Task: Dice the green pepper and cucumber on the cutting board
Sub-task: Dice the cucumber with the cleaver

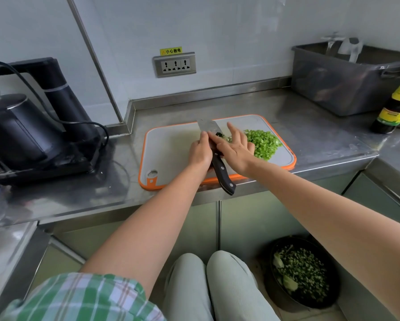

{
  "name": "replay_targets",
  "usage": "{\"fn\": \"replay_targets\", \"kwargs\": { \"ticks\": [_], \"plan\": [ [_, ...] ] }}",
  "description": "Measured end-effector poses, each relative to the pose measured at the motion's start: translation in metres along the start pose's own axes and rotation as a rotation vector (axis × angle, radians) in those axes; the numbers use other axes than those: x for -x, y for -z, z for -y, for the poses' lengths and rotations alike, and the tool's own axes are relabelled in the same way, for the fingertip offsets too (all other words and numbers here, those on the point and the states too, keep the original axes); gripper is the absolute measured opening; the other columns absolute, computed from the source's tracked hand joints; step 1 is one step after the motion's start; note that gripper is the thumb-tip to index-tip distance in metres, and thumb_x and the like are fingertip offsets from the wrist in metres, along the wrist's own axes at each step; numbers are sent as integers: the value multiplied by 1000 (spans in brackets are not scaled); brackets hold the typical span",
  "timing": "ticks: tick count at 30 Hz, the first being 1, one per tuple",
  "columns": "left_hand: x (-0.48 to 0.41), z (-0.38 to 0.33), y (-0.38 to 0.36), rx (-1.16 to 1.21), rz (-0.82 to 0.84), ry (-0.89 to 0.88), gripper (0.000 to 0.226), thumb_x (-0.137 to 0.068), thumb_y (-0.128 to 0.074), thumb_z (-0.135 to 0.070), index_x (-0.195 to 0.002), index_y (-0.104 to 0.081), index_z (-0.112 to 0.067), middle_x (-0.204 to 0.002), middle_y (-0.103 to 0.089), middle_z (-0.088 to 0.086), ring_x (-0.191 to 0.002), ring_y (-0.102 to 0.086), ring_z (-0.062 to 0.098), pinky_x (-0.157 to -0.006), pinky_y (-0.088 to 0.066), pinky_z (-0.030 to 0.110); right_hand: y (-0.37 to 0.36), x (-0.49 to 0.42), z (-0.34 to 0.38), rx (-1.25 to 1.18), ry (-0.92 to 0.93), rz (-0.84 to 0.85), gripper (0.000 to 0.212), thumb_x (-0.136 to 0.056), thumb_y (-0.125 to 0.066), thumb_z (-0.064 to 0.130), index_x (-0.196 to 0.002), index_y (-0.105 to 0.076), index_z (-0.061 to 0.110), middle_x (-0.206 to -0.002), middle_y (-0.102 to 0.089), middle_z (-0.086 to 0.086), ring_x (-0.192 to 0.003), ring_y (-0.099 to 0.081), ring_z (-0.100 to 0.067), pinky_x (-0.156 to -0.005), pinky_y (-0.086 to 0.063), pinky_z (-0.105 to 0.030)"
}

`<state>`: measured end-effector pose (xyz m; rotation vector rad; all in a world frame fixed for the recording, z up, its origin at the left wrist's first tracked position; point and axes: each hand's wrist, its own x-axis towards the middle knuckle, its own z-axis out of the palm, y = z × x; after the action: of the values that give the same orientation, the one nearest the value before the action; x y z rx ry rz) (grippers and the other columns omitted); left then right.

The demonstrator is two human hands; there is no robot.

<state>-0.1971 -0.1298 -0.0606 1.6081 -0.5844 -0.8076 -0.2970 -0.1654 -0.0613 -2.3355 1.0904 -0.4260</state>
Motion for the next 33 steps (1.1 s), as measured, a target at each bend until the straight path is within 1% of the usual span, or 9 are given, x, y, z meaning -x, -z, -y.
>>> {"fn": "replay_targets", "kwargs": {
  "ticks": [5, 10, 14, 17, 19, 22, 25, 28, 33],
  "plan": [
    [2, 6, 6, -49, -29, -13, 56, -99, -34, -50, -117, -60, -3, -115, -65, 16, -104, -62, 33, -97, -48, 43, 3, -9, -8, 35, -193, 1, 48, -101, -18, 38, -148, -24, 44, -161, 10, -1, -146, 16, -21, -115, 5, -48],
    [-1, 7, 10, -50, -18, -14, 55, -99, -34, -49, -121, -59, -4, -116, -65, 16, -105, -62, 32, -96, -48, 43, 0, -11, 4, 38, -69, -8, 54, -95, -14, 43, -147, -25, 48, -161, 8, -2, -146, 15, -22, -113, 1, -49],
    [-1, 5, 16, -42, -57, -14, 53, -100, -35, -47, -122, -54, -3, -114, -61, 13, -106, -59, 30, -98, -46, 40, 2, -8, 4, -10, -229, -51, 54, -100, -18, 36, -153, -20, 25, -161, 7, -6, -147, 13, -22, -116, 2, -48],
    [-6, 6, 19, -20, -75, -23, 47, -101, -34, -46, -113, -55, -6, -106, -61, 12, -95, -60, 30, -80, -47, 31, 0, -8, 0, 50, -115, -52, 62, -88, -14, 45, -144, -40, 35, -161, 6, -3, -147, 13, -20, -114, 2, -49],
    [-5, 2, 20, -24, -103, -31, 39, -103, -33, -42, -101, -53, -9, -97, -59, 11, -89, -58, 30, -70, -42, 28, 2, -8, 3, 78, -146, -65, 53, -95, -20, 42, -122, -61, 24, -161, 1, -5, -146, 7, -21, -114, -2, -48],
    [-2, -2, 21, 1, -122, -65, 38, -99, -33, -44, -87, -51, -12, -94, -64, 19, -89, -61, 37, -71, -47, 36, 8, -6, 13, 61, -150, -213, 44, -97, -30, 39, -127, -57, 24, -147, -26, -8, -138, -16, -28, -109, -14, -44],
    [-10, 1, 20, 15, -117, -83, 48, -77, -29, -53, -73, -55, -12, -88, -64, 29, -76, -59, 41, -66, -42, 42, 14, -3, 24, -52, -55, -64, 59, -84, -34, 55, -136, -48, 33, -131, -48, -8, -127, -39, -28, -108, -26, -43],
    [-2, -8, 23, 49, -115, -84, 41, -86, -31, -44, -68, -49, -12, -62, -49, 14, -65, -48, 30, -61, -37, 38, 19, 8, 33, -267, -39, 164, 45, -80, -46, 54, -113, -60, 26, -95, -65, -2, -94, -60, -23, -82, -46, -32],
    [4, -12, 28, -8, -62, -55, 65, -86, -24, -56, -95, -61, -3, -88, -64, 18, -68, -54, 29, -62, -43, 31, 22, 18, 40, -282, -39, 177, 28, -89, -52, 15, -117, -49, 12, -66, -60, -6, -51, -49, -15, -46, -40, -24]
  ]
}}
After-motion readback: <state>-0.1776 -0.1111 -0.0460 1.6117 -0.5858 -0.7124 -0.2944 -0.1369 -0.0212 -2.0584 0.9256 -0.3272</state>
